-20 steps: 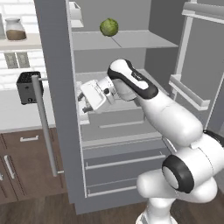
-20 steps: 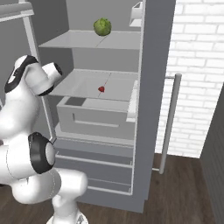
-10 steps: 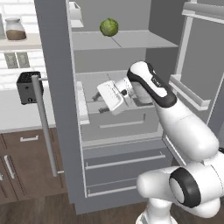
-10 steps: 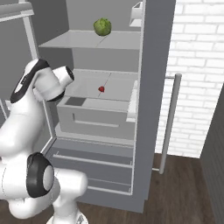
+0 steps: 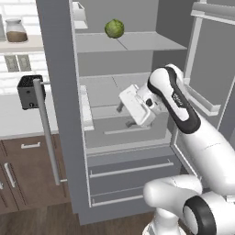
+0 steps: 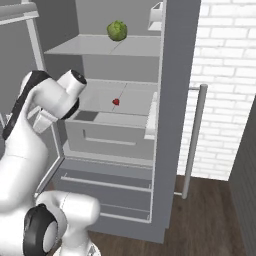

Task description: Take the strawberry from the fridge and place it on top of the pancake, located on the dining counter.

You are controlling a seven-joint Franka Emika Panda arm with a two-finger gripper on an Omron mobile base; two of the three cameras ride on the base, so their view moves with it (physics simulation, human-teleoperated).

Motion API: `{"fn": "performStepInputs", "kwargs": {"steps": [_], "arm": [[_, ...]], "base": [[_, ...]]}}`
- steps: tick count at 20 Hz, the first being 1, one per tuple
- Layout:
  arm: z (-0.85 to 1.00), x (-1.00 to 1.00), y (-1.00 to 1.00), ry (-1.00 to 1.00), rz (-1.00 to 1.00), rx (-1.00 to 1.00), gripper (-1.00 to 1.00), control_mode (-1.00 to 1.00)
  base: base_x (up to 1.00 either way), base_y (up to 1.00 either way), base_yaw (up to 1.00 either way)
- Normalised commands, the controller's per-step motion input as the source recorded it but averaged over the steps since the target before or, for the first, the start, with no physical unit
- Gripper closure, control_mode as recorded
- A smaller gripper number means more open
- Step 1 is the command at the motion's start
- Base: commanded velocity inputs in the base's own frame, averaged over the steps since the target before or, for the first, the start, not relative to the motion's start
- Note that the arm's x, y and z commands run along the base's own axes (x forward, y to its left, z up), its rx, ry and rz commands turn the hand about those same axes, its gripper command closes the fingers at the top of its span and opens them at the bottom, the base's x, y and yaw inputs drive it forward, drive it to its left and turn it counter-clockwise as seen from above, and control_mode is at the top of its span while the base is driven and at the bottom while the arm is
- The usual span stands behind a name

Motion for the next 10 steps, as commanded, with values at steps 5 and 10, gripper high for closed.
{"fn": "performStepInputs", "kwargs": {"steps": [5, 10], "arm": [[-0.26, -0.52, -0.88, -0.35, 0.12, -0.29, -1.00, -1.00], [-0.15, -0.18, -0.78, -0.20, 0.29, -0.30, -1.00, -1.00]], "base": [[0.00, 0.00, 0.00], [0.00, 0.00, 0.00]]}}
